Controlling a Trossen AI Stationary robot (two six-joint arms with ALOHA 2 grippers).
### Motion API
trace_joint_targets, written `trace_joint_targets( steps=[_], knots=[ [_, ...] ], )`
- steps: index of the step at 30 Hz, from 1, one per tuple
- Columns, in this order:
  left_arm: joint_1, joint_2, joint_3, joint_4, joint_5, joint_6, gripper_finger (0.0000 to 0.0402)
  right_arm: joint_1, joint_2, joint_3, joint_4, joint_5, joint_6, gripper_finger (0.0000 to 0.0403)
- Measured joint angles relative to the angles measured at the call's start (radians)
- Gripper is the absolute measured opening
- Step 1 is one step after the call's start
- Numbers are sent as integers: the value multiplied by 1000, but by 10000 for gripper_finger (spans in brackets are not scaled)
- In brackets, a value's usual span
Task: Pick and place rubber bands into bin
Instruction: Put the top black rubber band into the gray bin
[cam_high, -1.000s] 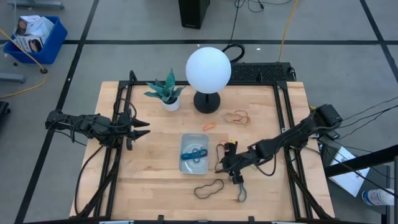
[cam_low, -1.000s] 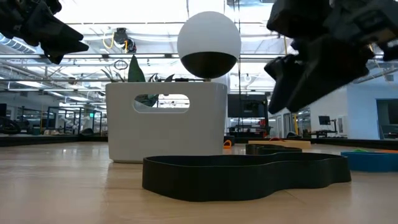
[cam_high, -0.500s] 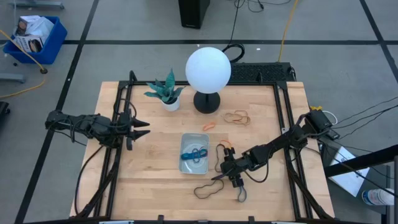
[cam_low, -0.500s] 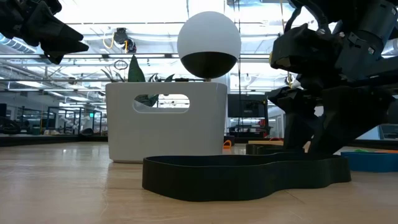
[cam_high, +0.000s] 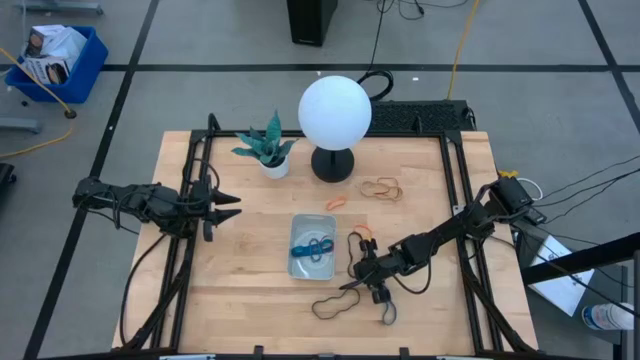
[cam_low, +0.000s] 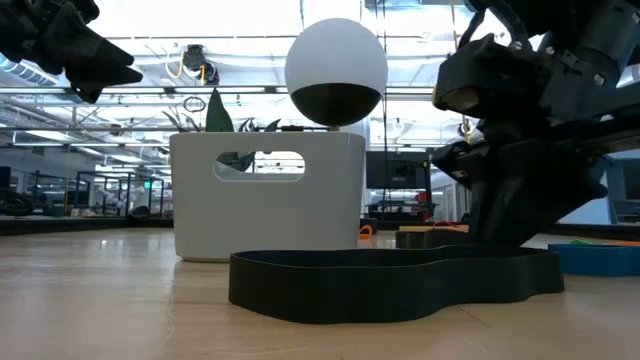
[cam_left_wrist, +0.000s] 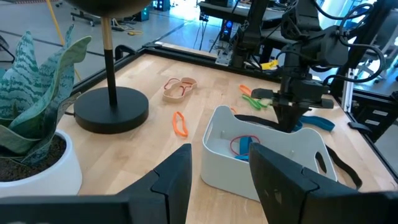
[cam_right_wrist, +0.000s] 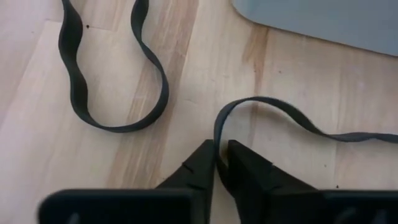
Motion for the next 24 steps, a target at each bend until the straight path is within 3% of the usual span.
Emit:
trace_joint_targets(
  steps=[3, 12, 20, 24],
  knots=[
    [0, 0, 0, 0, 0, 0, 166, 0, 1, 0, 0, 0, 0, 6],
    [0, 0, 0, -6, 0, 0, 166, -9, -45, -6, 33, 13, 75, 3],
    [0, 0, 0, -6, 0, 7, 166, -53, -277, -5, 82, 268, 72, 1],
    [0, 0, 0, -5, 0, 6, 166, -96, -407, -4, 172, 297, 75, 1]
  ],
)
